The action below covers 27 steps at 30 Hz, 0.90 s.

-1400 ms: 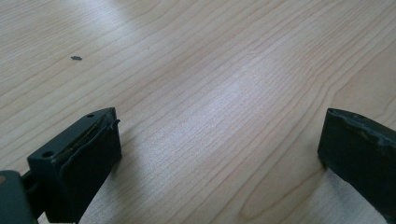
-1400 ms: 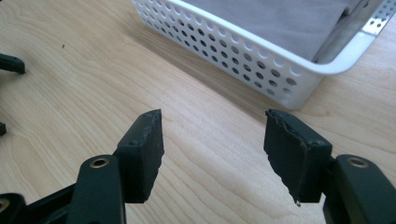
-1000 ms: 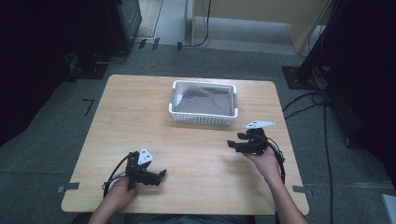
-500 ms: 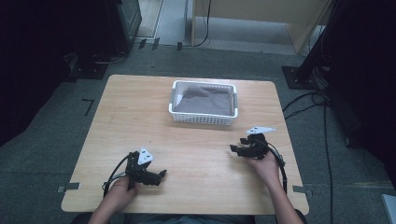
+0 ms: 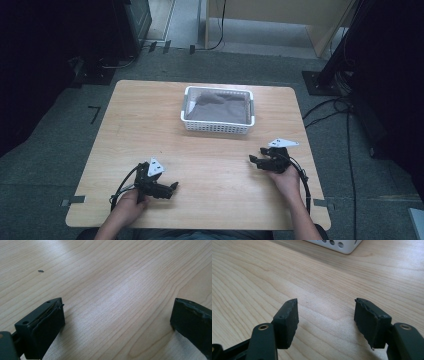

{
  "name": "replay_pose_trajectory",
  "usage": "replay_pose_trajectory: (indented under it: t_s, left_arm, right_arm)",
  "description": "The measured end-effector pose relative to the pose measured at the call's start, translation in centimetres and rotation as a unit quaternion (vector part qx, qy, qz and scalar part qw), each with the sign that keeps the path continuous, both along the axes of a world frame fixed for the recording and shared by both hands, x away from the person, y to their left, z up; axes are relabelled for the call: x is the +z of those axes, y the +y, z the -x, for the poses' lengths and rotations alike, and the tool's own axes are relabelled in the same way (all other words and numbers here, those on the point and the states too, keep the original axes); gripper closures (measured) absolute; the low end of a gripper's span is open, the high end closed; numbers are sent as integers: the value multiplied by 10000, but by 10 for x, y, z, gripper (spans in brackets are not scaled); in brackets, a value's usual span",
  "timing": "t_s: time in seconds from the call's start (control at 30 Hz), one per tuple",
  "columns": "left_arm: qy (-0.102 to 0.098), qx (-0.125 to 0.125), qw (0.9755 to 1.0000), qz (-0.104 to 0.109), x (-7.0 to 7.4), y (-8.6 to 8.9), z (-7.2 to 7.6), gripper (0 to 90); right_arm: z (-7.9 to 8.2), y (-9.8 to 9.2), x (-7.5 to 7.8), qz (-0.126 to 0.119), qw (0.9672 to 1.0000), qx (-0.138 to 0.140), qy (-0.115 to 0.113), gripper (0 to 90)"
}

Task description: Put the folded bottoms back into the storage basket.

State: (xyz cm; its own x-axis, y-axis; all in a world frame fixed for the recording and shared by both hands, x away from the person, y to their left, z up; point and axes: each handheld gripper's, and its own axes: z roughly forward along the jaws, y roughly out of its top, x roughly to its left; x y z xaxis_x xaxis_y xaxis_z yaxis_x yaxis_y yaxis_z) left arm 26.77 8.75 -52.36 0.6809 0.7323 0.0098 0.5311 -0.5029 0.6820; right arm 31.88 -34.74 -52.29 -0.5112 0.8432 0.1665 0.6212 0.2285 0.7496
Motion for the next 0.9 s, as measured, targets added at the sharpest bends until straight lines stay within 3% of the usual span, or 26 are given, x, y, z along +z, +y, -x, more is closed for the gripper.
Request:
replay_pose_trajectory:
  t_s: [0.13, 0.43, 0.9]
  left_arm:
    - [0, 1, 10000, 1, 0, 0, 0, 0]
    - [-5, -8, 10000, -6, 0, 0, 0, 0]
    - [-5, 1, 10000, 5, 0, 0, 0, 0]
  right_arm:
    - [0, 2, -3, 249, 9994, -19, -239, 349]
    - [1, 10, -3, 613, 9975, 22, -342, 303]
    - [1, 10, -3, 622, 9975, 31, -341, 282]
